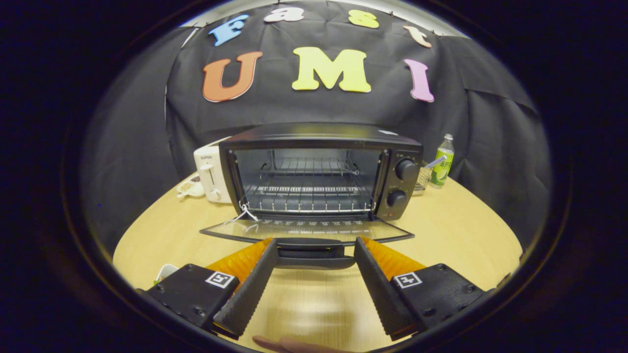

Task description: Open the toaster oven, put the food inside, and close the toaster oven door.

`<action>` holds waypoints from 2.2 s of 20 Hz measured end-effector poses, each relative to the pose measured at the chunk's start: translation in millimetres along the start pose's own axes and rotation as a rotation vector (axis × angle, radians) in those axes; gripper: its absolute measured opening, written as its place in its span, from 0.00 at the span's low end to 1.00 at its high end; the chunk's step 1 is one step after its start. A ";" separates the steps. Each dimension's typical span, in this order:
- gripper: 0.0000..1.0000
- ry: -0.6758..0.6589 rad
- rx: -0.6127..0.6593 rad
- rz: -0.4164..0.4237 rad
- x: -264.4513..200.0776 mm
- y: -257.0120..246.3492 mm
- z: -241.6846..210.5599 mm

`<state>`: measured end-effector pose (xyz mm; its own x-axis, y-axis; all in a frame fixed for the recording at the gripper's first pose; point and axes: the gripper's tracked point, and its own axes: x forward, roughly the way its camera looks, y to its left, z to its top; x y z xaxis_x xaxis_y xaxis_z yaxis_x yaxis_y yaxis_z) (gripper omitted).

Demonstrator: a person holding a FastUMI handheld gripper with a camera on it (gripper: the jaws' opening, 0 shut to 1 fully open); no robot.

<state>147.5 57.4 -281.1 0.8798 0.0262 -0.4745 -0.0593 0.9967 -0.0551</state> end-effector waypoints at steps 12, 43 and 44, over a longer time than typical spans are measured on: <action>1.00 0.168 0.116 0.130 -10.0 8.2 -12.3; 0.49 0.792 0.424 0.732 -98.8 151.6 -63.7; 0.47 0.826 0.421 0.750 -105.0 151.7 -67.1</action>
<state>14.5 200.7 -298.6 0.1130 0.7096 -0.6955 -0.1345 0.7045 0.6968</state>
